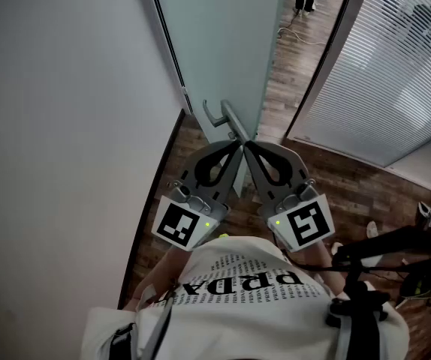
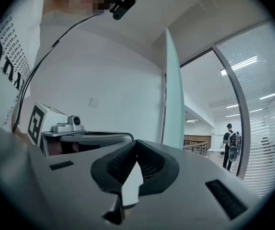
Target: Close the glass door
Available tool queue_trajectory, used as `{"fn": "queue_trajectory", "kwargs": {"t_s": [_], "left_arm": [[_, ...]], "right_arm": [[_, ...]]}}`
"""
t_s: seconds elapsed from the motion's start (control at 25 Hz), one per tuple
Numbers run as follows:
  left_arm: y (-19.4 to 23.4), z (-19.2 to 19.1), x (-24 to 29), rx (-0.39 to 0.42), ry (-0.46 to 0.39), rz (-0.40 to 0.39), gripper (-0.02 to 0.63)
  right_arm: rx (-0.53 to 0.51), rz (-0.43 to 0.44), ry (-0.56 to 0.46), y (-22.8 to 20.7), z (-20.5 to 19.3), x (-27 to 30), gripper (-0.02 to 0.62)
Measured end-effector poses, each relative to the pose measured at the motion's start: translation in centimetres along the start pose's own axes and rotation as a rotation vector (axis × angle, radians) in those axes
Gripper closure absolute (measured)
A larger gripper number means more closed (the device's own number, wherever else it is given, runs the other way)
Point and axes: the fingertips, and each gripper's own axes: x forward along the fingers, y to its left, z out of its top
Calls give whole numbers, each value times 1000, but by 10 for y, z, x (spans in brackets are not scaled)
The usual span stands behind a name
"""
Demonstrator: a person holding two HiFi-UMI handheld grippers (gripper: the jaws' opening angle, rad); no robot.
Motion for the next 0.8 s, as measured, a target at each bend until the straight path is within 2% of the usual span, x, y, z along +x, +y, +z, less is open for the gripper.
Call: {"fn": "queue_trajectory", "kwargs": {"t_s": [0.48,0.8], "left_arm": [[6,4,1,1,-9,30,615],[9,5,5,44,-2,-6,615]], "right_arm": [[-7,33,-3,-1,3,6,598],[-50,-36,-18,-11,10,10,597]]}}
